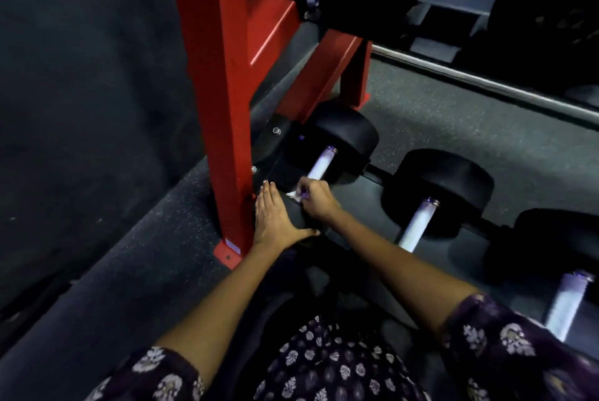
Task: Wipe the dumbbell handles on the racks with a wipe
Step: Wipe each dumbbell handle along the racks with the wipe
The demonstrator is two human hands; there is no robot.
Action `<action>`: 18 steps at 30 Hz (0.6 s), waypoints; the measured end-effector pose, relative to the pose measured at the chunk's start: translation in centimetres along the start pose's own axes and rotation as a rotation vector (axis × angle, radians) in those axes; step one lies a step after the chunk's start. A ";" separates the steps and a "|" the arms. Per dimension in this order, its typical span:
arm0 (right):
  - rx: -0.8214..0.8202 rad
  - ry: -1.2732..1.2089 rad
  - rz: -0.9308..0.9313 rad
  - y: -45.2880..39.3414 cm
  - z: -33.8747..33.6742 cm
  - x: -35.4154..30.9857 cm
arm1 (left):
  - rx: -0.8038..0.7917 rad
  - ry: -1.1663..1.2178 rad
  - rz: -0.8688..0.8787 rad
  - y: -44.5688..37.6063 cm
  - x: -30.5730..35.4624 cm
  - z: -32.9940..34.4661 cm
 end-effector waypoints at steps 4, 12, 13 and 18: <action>0.075 0.048 0.013 -1.0 -1.5 0.5 | 0.006 -0.002 -0.008 0.4 0.3 -0.5; -0.080 0.362 -0.093 -2.6 -0.3 1.0 | -0.002 0.008 0.052 0.1 0.1 -0.5; -0.117 0.375 -0.113 -2.5 0.6 1.0 | -0.011 -0.001 0.068 0.0 -0.1 -0.5; 0.186 0.265 0.123 -4.0 -1.7 1.2 | -0.105 -0.029 0.105 -0.4 -0.5 -0.6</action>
Point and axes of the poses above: each hand's wrist, its own y-axis away from the middle knuckle, its own z-axis out of the palm, x = y × z, the point moved 4 cm from there along -y, towards the middle knuckle, and after that the axes turned 6 degrees about y, right-handed, at the moved point
